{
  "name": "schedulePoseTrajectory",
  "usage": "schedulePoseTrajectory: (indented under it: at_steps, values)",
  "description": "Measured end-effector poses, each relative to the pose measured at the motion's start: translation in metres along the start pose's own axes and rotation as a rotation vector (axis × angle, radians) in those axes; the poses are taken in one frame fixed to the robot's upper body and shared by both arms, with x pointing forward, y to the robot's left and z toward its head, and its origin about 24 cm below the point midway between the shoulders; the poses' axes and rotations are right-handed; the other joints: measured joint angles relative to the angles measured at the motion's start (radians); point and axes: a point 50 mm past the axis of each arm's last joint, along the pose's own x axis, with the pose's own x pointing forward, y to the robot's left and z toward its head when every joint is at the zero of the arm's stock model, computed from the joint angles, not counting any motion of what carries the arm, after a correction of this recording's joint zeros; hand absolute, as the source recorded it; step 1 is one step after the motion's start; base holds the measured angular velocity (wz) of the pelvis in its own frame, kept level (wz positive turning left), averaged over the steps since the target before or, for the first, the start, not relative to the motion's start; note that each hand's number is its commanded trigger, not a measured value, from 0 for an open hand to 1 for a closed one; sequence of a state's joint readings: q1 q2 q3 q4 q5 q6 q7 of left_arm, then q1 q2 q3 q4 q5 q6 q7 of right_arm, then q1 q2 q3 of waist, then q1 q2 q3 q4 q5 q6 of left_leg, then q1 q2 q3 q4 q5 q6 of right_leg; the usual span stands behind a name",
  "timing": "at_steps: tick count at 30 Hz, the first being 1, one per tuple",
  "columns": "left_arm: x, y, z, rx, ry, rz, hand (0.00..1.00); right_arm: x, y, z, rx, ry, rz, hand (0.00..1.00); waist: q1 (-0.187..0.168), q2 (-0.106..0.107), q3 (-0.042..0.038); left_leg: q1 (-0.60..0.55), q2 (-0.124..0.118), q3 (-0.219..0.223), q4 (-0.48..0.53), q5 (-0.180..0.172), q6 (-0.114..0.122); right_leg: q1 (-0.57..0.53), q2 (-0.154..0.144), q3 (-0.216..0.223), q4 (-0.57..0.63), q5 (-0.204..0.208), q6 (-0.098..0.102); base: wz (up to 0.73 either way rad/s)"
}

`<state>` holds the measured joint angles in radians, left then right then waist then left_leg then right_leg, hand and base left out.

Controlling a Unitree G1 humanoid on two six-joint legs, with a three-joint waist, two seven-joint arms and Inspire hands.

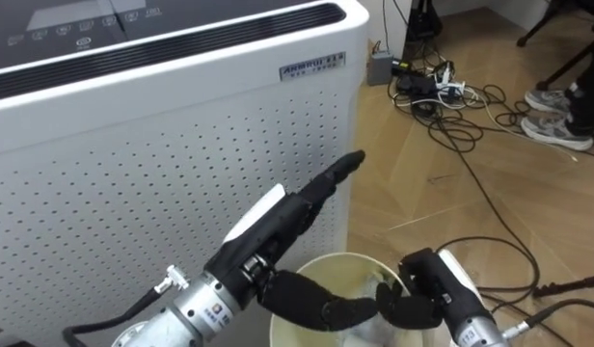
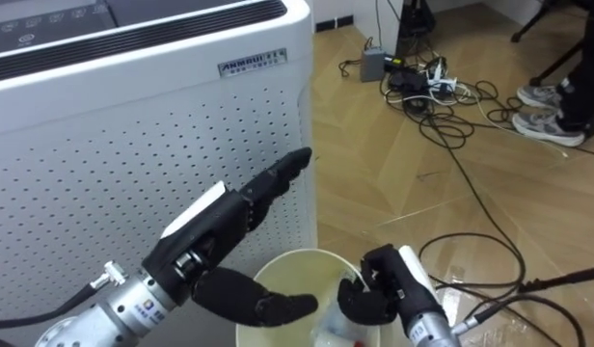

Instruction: Pick garbage

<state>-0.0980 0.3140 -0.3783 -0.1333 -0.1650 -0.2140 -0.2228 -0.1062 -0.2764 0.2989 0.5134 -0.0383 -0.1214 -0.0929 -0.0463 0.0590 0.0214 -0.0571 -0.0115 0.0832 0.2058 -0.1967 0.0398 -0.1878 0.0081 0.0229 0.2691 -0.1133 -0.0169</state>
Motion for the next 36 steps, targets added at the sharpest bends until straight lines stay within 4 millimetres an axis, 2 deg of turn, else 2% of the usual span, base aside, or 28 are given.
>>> schedulePoseTrajectory:
  at_steps: [8, 15, 18, 24, 26, 28, 30, 34, 36]
  values:
    - [0.008, 0.001, 0.009, 0.000, -0.070, 0.043, 0.00, 0.000, 0.023, 0.003, 0.027, -0.007, 0.077, 1.00, 0.003, 0.002, 0.0013, -0.020, 0.001, -0.001, -0.002, 0.000, 0.000, -0.011, 0.004, 0.001, -0.018, 0.004, 0.000, 0.00]
    - [0.008, 0.000, 0.010, -0.001, -0.075, 0.044, 0.00, -0.002, 0.028, 0.001, 0.022, -0.002, 0.122, 1.00, 0.001, -0.001, 0.0001, -0.020, 0.000, -0.002, -0.001, 0.000, 0.000, -0.007, -0.003, -0.004, -0.020, 0.003, 0.002, 0.01]
    - [0.004, -0.002, 0.003, -0.018, -0.048, 0.055, 0.00, -0.005, 0.029, -0.003, 0.033, 0.015, 0.133, 1.00, 0.001, -0.004, -0.0001, -0.008, 0.004, -0.001, -0.003, 0.000, 0.000, 0.000, -0.004, 0.000, -0.016, 0.002, 0.002, -0.04]
    - [-0.033, -0.011, -0.030, -0.080, 0.130, 0.111, 0.00, -0.022, 0.031, -0.031, 0.076, 0.111, 0.139, 1.00, 0.000, -0.029, -0.0004, 0.014, 0.002, -0.001, -0.008, 0.000, 0.000, 0.019, 0.004, -0.003, -0.013, 0.000, 0.000, 0.01]
    - [-0.054, -0.016, -0.049, -0.079, 0.245, 0.117, 0.00, -0.036, 0.032, -0.049, 0.085, 0.176, 0.138, 1.00, 0.003, -0.046, -0.0070, 0.019, 0.003, -0.004, -0.005, 0.000, 0.000, 0.028, 0.003, -0.011, -0.015, -0.001, -0.001, 0.09]
    - [-0.067, -0.018, -0.058, -0.077, 0.315, 0.129, 0.00, -0.042, 0.028, -0.060, 0.099, 0.220, 0.109, 1.00, 0.005, -0.053, -0.0070, 0.022, 0.003, -0.004, -0.004, 0.000, 0.000, 0.033, 0.001, -0.016, -0.017, -0.001, -0.001, 0.05]
    - [-0.077, -0.018, -0.062, -0.087, 0.352, 0.153, 0.00, -0.047, 0.023, -0.067, 0.113, 0.247, 0.070, 1.00, 0.005, -0.056, -0.0071, 0.028, 0.002, -0.007, -0.006, 0.000, 0.000, 0.041, -0.001, -0.019, -0.024, 0.000, 0.000, 0.06]
    - [-0.096, -0.016, -0.073, -0.095, 0.432, 0.212, 0.00, -0.056, 0.020, -0.078, 0.116, 0.296, 0.041, 1.00, 0.011, -0.067, -0.0153, 0.052, 0.005, -0.011, -0.018, 0.000, 0.000, 0.069, 0.003, -0.026, -0.033, 0.000, -0.001, 0.02]
    - [-0.101, -0.017, -0.081, -0.099, 0.470, 0.226, 0.00, -0.061, 0.020, -0.085, 0.114, 0.325, 0.042, 1.00, 0.019, -0.067, -0.0159, 0.055, 0.006, -0.015, -0.018, 0.000, 0.000, 0.077, 0.004, -0.030, -0.041, 0.002, -0.002, 0.07]
